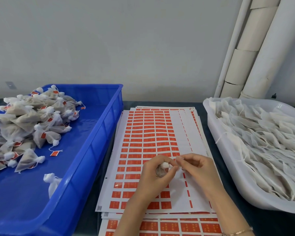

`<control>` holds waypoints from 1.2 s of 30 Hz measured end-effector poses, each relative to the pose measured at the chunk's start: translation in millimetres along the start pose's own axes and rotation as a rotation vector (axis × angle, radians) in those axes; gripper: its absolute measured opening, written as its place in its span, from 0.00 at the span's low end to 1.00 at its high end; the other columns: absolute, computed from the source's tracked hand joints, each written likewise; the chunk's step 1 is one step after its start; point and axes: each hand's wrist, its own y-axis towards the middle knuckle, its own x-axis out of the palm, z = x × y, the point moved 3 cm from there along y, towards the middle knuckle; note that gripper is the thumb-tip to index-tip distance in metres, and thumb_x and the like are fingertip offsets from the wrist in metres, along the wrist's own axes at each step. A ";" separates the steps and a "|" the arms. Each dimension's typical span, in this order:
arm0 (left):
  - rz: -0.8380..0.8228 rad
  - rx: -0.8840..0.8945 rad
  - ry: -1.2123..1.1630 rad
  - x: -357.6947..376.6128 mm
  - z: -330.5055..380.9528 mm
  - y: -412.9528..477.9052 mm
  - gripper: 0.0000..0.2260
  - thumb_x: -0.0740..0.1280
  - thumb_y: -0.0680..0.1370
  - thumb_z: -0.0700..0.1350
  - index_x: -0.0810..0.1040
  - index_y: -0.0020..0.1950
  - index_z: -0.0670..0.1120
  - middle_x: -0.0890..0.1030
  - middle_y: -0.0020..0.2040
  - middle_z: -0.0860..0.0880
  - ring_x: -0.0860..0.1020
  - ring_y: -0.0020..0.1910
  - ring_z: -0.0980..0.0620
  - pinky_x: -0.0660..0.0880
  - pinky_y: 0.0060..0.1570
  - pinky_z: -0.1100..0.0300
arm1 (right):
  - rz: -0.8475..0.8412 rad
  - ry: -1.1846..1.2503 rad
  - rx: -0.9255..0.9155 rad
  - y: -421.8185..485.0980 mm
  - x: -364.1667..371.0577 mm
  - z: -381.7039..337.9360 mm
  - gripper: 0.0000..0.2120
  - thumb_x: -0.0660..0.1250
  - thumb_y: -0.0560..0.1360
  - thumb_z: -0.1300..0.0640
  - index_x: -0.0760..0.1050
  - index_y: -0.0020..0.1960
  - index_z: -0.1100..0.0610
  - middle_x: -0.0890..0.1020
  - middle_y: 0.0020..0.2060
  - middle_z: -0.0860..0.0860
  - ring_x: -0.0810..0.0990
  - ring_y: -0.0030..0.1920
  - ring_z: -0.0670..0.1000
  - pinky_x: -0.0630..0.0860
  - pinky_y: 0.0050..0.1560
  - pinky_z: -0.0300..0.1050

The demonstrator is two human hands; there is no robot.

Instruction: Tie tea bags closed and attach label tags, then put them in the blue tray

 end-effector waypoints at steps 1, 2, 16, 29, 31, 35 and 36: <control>0.004 -0.001 0.004 -0.4 -0.2 0.1 0.05 0.71 0.75 0.45 0.81 0.46 0.56 0.81 0.43 0.60 0.79 0.48 0.54 0.75 0.45 0.68 | -0.005 0.003 0.003 0.4 0.2 0.7 0.13 0.71 0.63 0.42 0.82 0.45 0.45 0.84 0.40 0.38 0.82 0.44 0.39 0.77 0.39 0.31; 0.010 -0.004 0.007 -0.8 -0.4 0.4 0.05 0.71 0.75 0.45 0.81 0.46 0.55 0.81 0.43 0.60 0.79 0.48 0.54 0.75 0.45 0.67 | -0.010 0.007 0.004 0.5 0.3 1.3 0.13 0.71 0.63 0.42 0.83 0.45 0.45 0.84 0.40 0.38 0.82 0.44 0.39 0.77 0.40 0.32; 0.094 -0.075 0.032 -4.1 -2.0 1.0 0.02 0.71 0.75 0.44 0.81 0.45 0.51 0.81 0.42 0.58 0.79 0.46 0.53 0.78 0.45 0.63 | -0.015 0.066 0.055 0.4 0.2 0.1 0.14 0.73 0.62 0.43 0.83 0.46 0.47 0.85 0.40 0.40 0.83 0.44 0.42 0.79 0.42 0.37; 0.073 -0.107 0.075 -1.5 -2.6 0.9 0.08 0.71 0.76 0.44 0.79 0.42 0.58 0.81 0.41 0.60 0.78 0.46 0.57 0.76 0.45 0.68 | -0.068 0.161 0.117 -1.1 0.6 -0.8 0.17 0.75 0.61 0.44 0.82 0.48 0.45 0.85 0.43 0.40 0.83 0.46 0.41 0.79 0.41 0.34; 0.078 -0.093 0.066 -1.3 -1.8 0.7 0.08 0.71 0.76 0.44 0.79 0.42 0.58 0.81 0.41 0.61 0.79 0.46 0.57 0.76 0.45 0.68 | -0.089 0.206 0.141 -0.5 1.2 -1.8 0.18 0.76 0.62 0.45 0.81 0.51 0.43 0.85 0.45 0.39 0.83 0.46 0.40 0.79 0.40 0.35; 0.114 -0.096 0.040 -2.5 -4.0 1.0 0.08 0.70 0.75 0.43 0.80 0.42 0.57 0.81 0.41 0.60 0.79 0.45 0.56 0.78 0.44 0.65 | -0.127 0.348 0.184 0.9 0.9 -5.9 0.23 0.76 0.62 0.42 0.78 0.56 0.43 0.85 0.46 0.43 0.84 0.43 0.43 0.78 0.38 0.35; 0.131 -0.108 0.032 -2.9 -4.6 1.2 0.07 0.70 0.75 0.43 0.80 0.42 0.56 0.81 0.41 0.59 0.79 0.45 0.56 0.78 0.43 0.64 | -0.107 0.372 0.183 0.8 -1.0 -7.6 0.25 0.75 0.60 0.41 0.78 0.56 0.43 0.85 0.46 0.43 0.84 0.43 0.43 0.78 0.38 0.35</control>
